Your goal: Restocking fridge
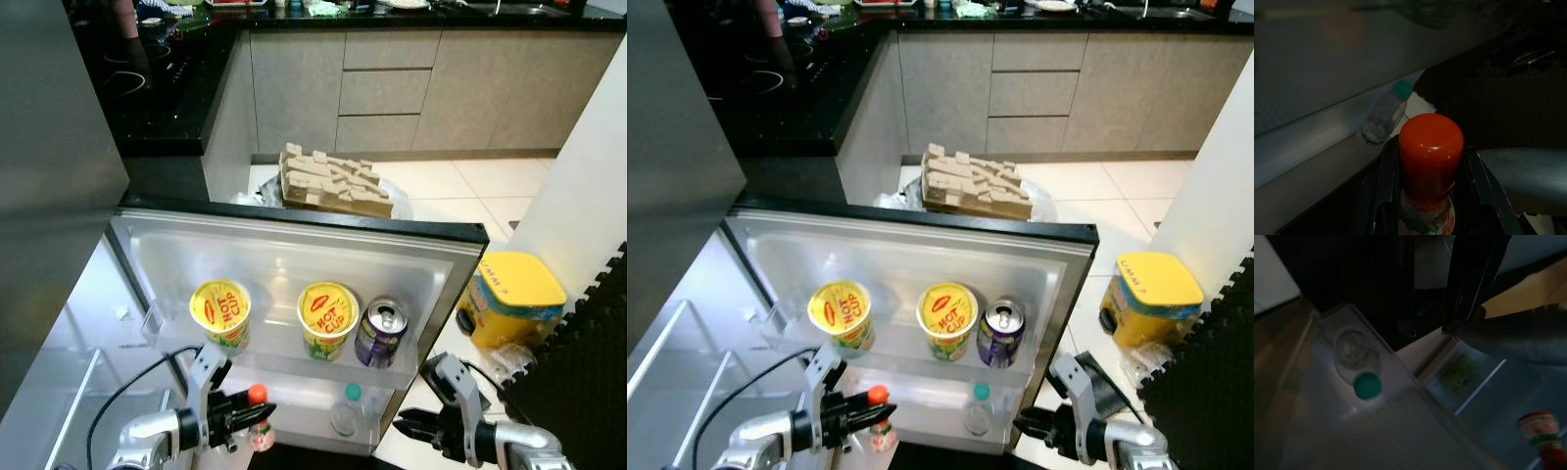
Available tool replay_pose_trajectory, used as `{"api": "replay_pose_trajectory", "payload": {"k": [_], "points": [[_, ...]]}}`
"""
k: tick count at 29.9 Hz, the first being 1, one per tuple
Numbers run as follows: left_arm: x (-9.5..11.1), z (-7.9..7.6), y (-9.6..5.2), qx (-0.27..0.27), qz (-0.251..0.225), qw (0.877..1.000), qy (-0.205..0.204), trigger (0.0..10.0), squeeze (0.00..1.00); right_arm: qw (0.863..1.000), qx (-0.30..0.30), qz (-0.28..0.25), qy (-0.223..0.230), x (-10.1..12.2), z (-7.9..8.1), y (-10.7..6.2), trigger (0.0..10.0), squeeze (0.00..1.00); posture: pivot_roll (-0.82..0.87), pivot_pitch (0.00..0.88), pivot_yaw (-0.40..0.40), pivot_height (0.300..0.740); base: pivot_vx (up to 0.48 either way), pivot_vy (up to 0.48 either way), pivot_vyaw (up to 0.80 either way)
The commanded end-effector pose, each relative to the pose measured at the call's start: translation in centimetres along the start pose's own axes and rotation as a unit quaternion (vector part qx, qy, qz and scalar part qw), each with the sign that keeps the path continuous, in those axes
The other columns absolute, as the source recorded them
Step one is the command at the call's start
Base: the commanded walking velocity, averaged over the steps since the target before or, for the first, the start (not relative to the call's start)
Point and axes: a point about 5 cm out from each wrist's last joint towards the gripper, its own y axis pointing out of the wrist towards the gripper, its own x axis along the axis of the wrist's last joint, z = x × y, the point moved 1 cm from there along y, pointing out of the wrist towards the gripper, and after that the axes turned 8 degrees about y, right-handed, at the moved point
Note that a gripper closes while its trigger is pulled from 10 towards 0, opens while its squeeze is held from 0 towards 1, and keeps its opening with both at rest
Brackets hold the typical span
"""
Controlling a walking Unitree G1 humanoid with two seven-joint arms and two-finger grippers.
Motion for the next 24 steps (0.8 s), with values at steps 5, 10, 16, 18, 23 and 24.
{"api": "replay_pose_trajectory", "payload": {"k": [5,10,16,18,23,24], "points": [[0.6,-0.4,-0.4,-0.042,-0.005,0.999,0.017,10.0,0.0,0.996,0.085,0.02,-0.005,0.2,0.8,-1.9,10.0,0.0,-0.06,0.0,-0.001,0.74,0.0,0.0,0.0],[1.1,-0.5,-0.4,-0.057,-0.011,0.998,0.026,10.0,0.0,0.992,0.12,0.026,0.01,0.8,1.0,-3.0,10.0,0.0,-0.07,0.0,-0.007,0.74,0.0,0.0,0.0],[3.2,-1.3,-0.5,-0.1,-0.04,0.992,0.059,10.0,0.0,0.991,0.127,0.03,0.005,1.9,0.9,-4.7,10.0,0.0,-0.06,0.0,-0.009,0.74,0.0,0.0,0.0],[3.8,-1.4,-0.5,-0.109,-0.047,0.991,0.069,10.0,0.0,0.991,0.127,0.031,0.002,2.2,0.8,-5.0,10.0,0.0,-0.06,0.0,-0.009,0.74,0.0,0.0,0.0],[5.7,-2.0,-0.6,-0.132,-0.063,0.984,0.099,10.0,0.0,0.992,0.121,0.029,-0.009,3.1,0.7,-5.9,10.0,0.0,-0.06,0.0,-0.011,0.74,0.0,0.0,0.0],[6.2,-2.1,-0.6,-0.138,-0.066,0.982,0.106,10.0,0.0,0.992,0.119,0.029,-0.014,3.6,0.7,-6.3,10.0,0.0,-0.06,0.0,-0.011,0.74,0.0,0.0,0.0]]}}
